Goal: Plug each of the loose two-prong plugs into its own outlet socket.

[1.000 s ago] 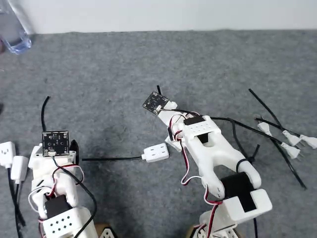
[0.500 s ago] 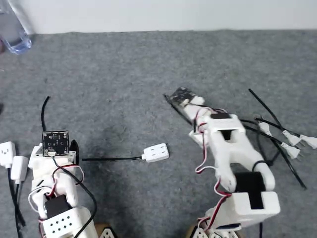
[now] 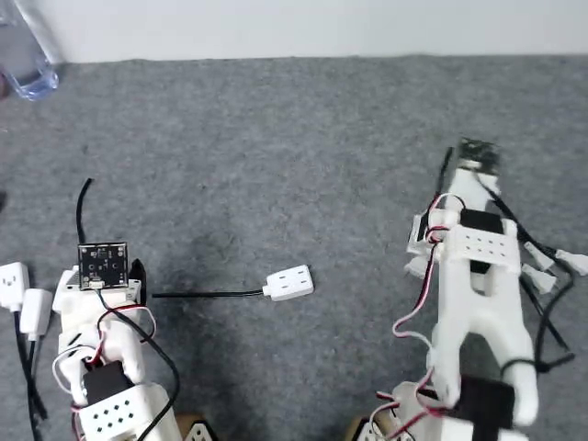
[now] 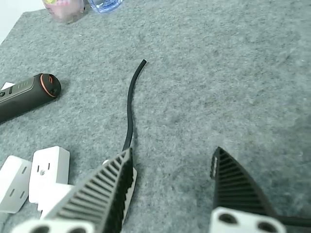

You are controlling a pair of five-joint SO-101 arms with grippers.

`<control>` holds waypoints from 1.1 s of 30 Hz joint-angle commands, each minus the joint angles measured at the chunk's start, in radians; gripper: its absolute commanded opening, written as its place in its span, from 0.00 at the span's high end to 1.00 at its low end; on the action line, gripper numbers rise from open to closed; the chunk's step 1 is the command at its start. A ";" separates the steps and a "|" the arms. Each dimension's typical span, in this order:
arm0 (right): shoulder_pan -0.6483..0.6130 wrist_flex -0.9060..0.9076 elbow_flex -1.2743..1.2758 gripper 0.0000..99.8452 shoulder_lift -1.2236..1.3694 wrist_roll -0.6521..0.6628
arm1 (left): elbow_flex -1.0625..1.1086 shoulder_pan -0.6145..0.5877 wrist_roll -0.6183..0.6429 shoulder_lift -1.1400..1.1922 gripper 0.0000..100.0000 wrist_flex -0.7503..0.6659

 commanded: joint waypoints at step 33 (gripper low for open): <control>-0.004 -0.315 0.302 0.97 0.021 -0.169 | -0.007 0.008 0.008 -0.012 0.75 -0.026</control>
